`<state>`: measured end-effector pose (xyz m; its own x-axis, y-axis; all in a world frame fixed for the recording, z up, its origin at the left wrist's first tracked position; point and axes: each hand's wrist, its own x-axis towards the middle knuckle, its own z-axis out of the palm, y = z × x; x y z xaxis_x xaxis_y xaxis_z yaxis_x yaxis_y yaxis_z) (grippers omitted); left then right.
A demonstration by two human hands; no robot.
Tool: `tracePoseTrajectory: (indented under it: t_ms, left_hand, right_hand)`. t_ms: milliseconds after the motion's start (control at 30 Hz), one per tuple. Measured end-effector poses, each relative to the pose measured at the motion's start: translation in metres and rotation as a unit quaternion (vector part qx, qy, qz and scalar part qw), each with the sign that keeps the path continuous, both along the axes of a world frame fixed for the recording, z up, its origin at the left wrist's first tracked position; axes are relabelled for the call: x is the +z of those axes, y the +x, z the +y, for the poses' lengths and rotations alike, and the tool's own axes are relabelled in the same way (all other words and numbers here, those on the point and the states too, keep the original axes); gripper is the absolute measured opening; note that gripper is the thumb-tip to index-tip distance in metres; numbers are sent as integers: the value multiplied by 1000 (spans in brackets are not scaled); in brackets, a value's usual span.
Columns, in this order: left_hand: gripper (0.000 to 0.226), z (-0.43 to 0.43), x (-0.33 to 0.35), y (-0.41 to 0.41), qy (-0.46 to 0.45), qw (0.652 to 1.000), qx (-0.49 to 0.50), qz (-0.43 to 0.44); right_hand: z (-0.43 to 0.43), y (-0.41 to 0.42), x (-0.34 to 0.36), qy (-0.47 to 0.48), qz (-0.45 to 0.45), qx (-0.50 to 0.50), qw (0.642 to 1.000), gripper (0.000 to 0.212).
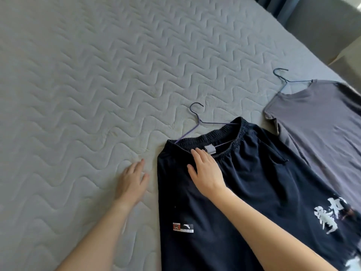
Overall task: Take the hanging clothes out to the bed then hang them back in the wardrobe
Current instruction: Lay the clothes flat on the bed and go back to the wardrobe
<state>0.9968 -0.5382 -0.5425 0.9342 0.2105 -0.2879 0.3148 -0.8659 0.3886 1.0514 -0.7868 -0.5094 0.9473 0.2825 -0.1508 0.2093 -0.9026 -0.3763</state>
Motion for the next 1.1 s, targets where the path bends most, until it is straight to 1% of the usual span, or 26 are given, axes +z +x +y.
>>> tracePoseTrajectory:
  t_ms: [33,67,133,200,300,333,400,433,467,500,533,567,600,633,667,733,800,900,967,1067,1100]
  left_hand:
    - [59,-4,25,-10,-42,998,32,18]
    - [55,-10,53,-26,-65,996,54,17]
    - [49,-25,119,-72,-82,995,63,3]
    - [46,-40,179,-125,-103,993,62,-5]
    - [57,-64,266,-214,-157,983,93,-13]
    - [61,-73,294,-243,-170,980,101,-9]
    - [61,-91,336,-298,-197,972,128,-19]
    - [58,-101,351,-325,-219,964,150,-23]
    - [50,-110,363,-350,-239,956,170,-25]
    - [36,-116,370,-371,-250,949,189,-28]
    - [22,-122,375,-392,-253,942,219,-37]
    - [14,-128,377,-415,-262,928,259,-48]
    - [15,-135,379,-438,-275,910,305,-56]
    - [18,-144,380,-462,-292,885,356,-66]
    - [19,-155,381,-484,-309,853,413,-80]
    - [19,-176,383,-529,-312,785,521,-122]
    - [21,-202,381,-577,-316,706,615,-151]
    - [30,-243,362,-652,-330,592,716,-167]
    - [35,-268,346,-699,-329,506,776,-185]
    - [26,-305,333,-767,-324,358,851,-209]
    - [25,-317,331,-789,-317,315,868,-218]
  right_hand:
    - [-6,-11,26,16,17,2,1000,54]
    - [-11,-27,55,30,32,7,999,51]
    - [-22,-69,118,60,67,4,996,49]
    - [-37,-116,177,66,88,0,994,48]
    - [-65,-185,253,90,110,3,990,43]
    - [-75,-206,275,108,119,1,987,40]
    - [-96,-242,312,158,141,-11,977,29]
    - [-106,-259,325,181,157,-7,971,25]
    - [-114,-274,337,202,171,-6,964,21]
    - [-118,-286,344,231,183,-12,956,19]
    - [-121,-296,347,257,203,-18,945,19]
    - [-121,-306,346,276,235,-25,932,22]
    - [-120,-317,342,291,267,-34,918,25]
    - [-118,-326,335,299,299,-35,906,28]
    - [-114,-333,328,299,333,-26,894,29]
    - [-99,-348,316,276,399,14,874,31]
    - [-80,-366,309,237,438,79,863,29]
    - [-42,-400,311,185,463,193,845,25]
    - [-11,-429,318,150,474,267,825,26]
    - [32,-488,325,109,488,351,792,27]
    - [46,-510,325,103,494,369,781,27]
